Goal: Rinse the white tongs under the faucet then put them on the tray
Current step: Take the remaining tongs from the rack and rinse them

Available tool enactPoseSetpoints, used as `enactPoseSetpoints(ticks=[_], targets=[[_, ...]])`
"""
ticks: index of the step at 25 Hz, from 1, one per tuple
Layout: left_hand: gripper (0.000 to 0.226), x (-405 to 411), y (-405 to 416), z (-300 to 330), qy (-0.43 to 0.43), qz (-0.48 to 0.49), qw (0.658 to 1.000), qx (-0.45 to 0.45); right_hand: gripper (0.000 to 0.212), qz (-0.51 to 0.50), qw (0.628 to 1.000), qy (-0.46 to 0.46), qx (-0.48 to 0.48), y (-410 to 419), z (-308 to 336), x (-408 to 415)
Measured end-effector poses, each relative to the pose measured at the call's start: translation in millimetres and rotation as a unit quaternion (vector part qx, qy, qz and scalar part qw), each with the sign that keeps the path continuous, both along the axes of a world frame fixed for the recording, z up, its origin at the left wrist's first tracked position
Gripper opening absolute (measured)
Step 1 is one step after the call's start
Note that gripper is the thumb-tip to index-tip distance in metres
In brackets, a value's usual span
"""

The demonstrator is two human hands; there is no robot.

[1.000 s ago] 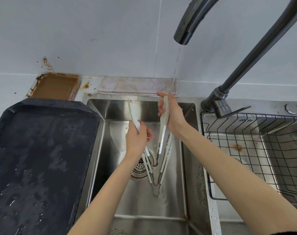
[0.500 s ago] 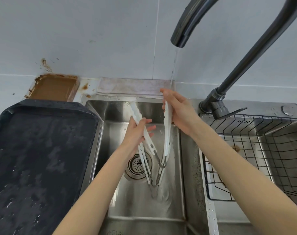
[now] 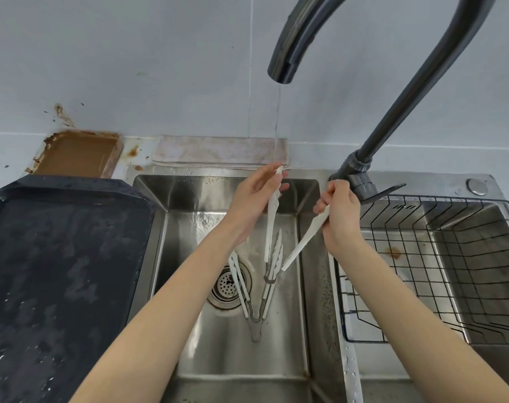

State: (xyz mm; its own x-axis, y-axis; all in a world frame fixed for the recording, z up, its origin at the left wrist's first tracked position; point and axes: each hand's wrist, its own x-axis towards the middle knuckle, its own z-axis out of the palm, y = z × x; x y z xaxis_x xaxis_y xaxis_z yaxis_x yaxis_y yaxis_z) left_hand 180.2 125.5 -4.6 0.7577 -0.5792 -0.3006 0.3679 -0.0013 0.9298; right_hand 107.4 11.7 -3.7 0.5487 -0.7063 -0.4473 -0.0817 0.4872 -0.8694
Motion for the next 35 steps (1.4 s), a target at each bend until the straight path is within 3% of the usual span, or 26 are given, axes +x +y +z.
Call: enactPoseSetpoints(ticks=[5, 7, 10, 13, 16, 19, 22, 26, 31, 35], targets=[[0.03, 9, 3, 1, 0.024, 0.028, 0.999, -0.026, 0.033, -0.002, 0.999, -0.016, 0.03, -3, 3, 9], [0.035, 9, -3, 3, -0.059, 0.057, 0.996, 0.032, 0.033, 0.004, 0.999, -0.02, 0.042, -1, 7, 11], [0.032, 7, -19, 3, -0.205, 0.111, 0.962, 0.14, 0.033, 0.025, 0.999, -0.027, 0.04, 9, 12, 12], [0.031, 11, -27, -4, -0.242, 0.109, 0.946, 0.185, 0.032, 0.045, 0.998, -0.028, -0.022, 18, 19, 14], [0.027, 16, -23, -9, -0.238, 0.079, 0.95, 0.185, 0.019, 0.065, 0.986, 0.006, -0.154, 19, 19, 17], [0.04, 15, -18, 0, -0.172, 0.032, 0.973, 0.152, 0.019, 0.058, 0.979, 0.016, -0.196, 14, 18, 15], [0.042, 17, -9, 5, -0.039, -0.001, 0.998, 0.052, 0.017, 0.056, 0.976, 0.021, -0.209, 9, 15, 14], [0.029, 25, 8, 13, 0.178, -0.078, 0.974, -0.117, 0.007, 0.008, 0.99, 0.038, -0.133, -5, 6, 14], [0.02, 28, 8, 19, 0.216, -0.094, 0.953, -0.192, 0.011, 0.01, 0.992, 0.035, 0.125, -3, -4, 7], [0.023, 29, -4, 24, 0.211, -0.053, 0.951, -0.221, 0.027, 0.101, 0.978, 0.03, 0.181, 14, -13, 1]])
